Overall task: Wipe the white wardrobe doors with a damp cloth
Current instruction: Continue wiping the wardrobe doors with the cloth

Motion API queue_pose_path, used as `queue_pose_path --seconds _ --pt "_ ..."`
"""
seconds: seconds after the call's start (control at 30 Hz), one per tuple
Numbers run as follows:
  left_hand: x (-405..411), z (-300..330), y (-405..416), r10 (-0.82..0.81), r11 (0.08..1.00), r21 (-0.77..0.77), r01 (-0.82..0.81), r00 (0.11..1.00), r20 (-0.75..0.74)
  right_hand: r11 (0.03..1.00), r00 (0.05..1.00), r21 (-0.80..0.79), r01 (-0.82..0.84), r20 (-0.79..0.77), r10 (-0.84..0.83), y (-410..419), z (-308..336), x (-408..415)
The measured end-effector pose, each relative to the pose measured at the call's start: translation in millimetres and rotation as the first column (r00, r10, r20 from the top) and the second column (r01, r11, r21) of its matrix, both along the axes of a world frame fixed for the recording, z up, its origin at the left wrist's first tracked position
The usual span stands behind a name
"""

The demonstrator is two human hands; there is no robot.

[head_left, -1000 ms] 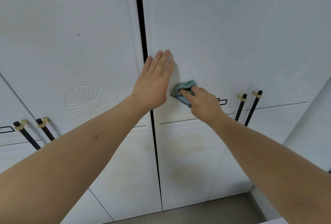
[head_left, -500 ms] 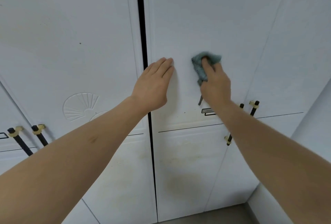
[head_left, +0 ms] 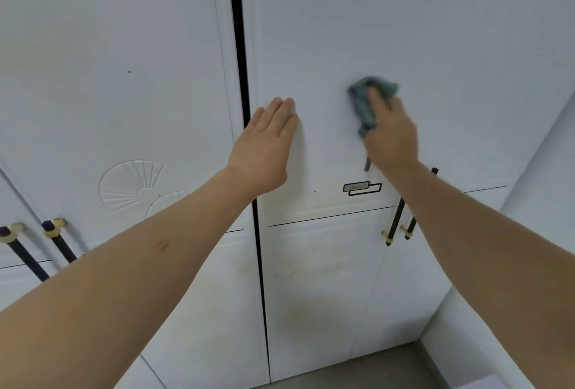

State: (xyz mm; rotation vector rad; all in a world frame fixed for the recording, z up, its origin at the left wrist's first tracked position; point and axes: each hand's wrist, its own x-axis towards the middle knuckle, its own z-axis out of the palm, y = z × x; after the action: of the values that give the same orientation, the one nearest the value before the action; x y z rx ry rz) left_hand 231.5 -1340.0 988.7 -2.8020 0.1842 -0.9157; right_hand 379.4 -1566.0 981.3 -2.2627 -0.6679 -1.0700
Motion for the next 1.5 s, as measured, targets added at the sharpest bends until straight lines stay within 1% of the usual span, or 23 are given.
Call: queue_pose_path --seconds 0.07,0.13,0.17,0.23,0.33,0.47,0.5,0.57,0.63,0.73,0.77,0.8,0.87,0.9,0.97,1.03,1.1,1.13,1.2,1.27,1.33,1.43,1.5 --pt "-1.4 -0.2 6.1 -0.037 0.999 -0.002 0.037 0.999 0.003 0.987 0.993 0.147 0.071 -0.102 -0.056 -6.2 5.7 6.3" --pt "-3.9 -1.7 14.3 -0.084 0.996 0.001 0.084 0.996 0.025 0.975 0.991 0.219 0.038 -0.133 -0.009 -1.2 -11.3 1.9" --pt "-5.3 -3.4 19.4 -0.108 0.994 0.011 0.108 0.993 0.044 0.974 0.988 0.226 0.007 -0.153 0.028 4.6 -27.6 -3.3" --pt "-9.4 -9.5 30.6 -0.137 0.990 0.046 0.134 0.987 0.078 0.985 0.979 0.170 -0.013 -0.199 0.048 20.5 -66.2 -13.5" --pt "-16.7 -22.0 46.2 -0.144 0.986 0.093 0.137 0.987 0.066 0.998 0.972 0.066 0.010 -0.233 0.006 48.1 -119.0 -32.1" --pt "-23.6 -35.1 59.2 -0.137 0.984 0.116 0.134 0.990 0.022 0.997 0.948 0.003 -0.083 -0.309 0.079 99.2 -163.9 -70.1" --pt "-24.2 -37.0 60.1 -0.138 0.984 0.119 0.135 0.990 0.015 0.992 0.953 -0.033 -0.119 -0.284 0.104 111.7 -169.0 -79.3" --pt "-23.4 -39.2 59.4 -0.140 0.983 0.122 0.136 0.990 0.018 0.964 0.969 -0.182 -0.192 -0.193 0.157 131.7 -171.6 -95.0" --pt "-21.6 -40.6 56.9 -0.142 0.982 0.126 0.138 0.990 0.022 0.931 0.970 -0.281 -0.231 -0.141 0.198 136.6 -166.0 -100.0" --pt "-21.4 -39.6 54.4 -0.129 0.984 0.123 0.125 0.991 0.022 0.923 0.982 -0.338 -0.186 -0.078 0.170 114.9 -163.1 -88.4" --pt "-21.2 -39.6 54.1 -0.127 0.985 0.122 0.123 0.992 0.023 0.937 0.989 -0.317 -0.149 -0.060 0.137 100.8 -164.0 -79.6" --pt "-22.0 -40.6 54.2 -0.125 0.985 0.120 0.121 0.992 0.025 0.961 0.993 -0.254 -0.108 -0.072 0.093 84.7 -165.9 -70.0" --pt "-22.5 -41.6 54.5 -0.128 0.986 0.115 0.123 0.991 0.039 0.999 0.983 -0.038 -0.022 -0.183 0.014 52.1 -166.2 -51.9" --pt "-22.5 -41.9 55.0 -0.127 0.986 0.112 0.121 0.991 0.045 0.998 0.967 0.056 0.027 -0.254 -0.012 40.3 -164.8 -45.7" --pt "-22.0 -42.5 54.7 -0.124 0.987 0.105 0.119 0.992 0.037 0.974 0.940 0.198 0.108 -0.341 -0.035 30.7 -161.4 -39.9" --pt "-22.2 -41.9 52.9 -0.114 0.990 0.086 0.112 0.993 0.024 0.932 0.922 0.336 0.132 -0.387 0.009 45.4 -155.8 -44.1" --pt "-23.2 -42.1 52.1 -0.105 0.993 0.051 0.104 0.994 0.016 0.895 0.910 0.441 0.067 -0.394 0.125 79.7 -148.8 -60.5" --pt "-23.5 -41.6 50.6 -0.108 0.994 0.033 0.107 0.994 0.013 0.896 0.918 0.445 0.008 -0.358 0.169 98.5 -145.3 -70.6" --pt "-25.5 -41.2 49.5 -0.129 0.992 -0.007 0.129 0.991 0.019 0.931 0.939 0.354 -0.090 -0.282 0.197 135.5 -140.6 -88.8" --pt "-25.5 -40.6 49.2 -0.150 0.987 -0.053 0.152 0.988 0.040 0.961 0.956 0.256 -0.105 -0.239 0.168 159.7 -135.2 -98.7" --pt "-25.6 -41.5 48.5 -0.152 0.985 -0.079 0.156 0.987 0.052 0.987 0.976 0.090 -0.135 -0.162 0.149 167.5 -137.3 -103.7" --pt "-24.7 -46.2 44.6 -0.144 0.987 -0.067 0.146 0.989 0.040 0.962 0.979 -0.184 -0.202 -0.002 0.205 153.7 -167.2 -101.3" --pt "-26.7 -49.8 43.2 -0.132 0.990 -0.055 0.134 0.991 0.034 0.936 0.975 -0.279 -0.215 -0.005 0.223 139.0 -187.7 -99.7"
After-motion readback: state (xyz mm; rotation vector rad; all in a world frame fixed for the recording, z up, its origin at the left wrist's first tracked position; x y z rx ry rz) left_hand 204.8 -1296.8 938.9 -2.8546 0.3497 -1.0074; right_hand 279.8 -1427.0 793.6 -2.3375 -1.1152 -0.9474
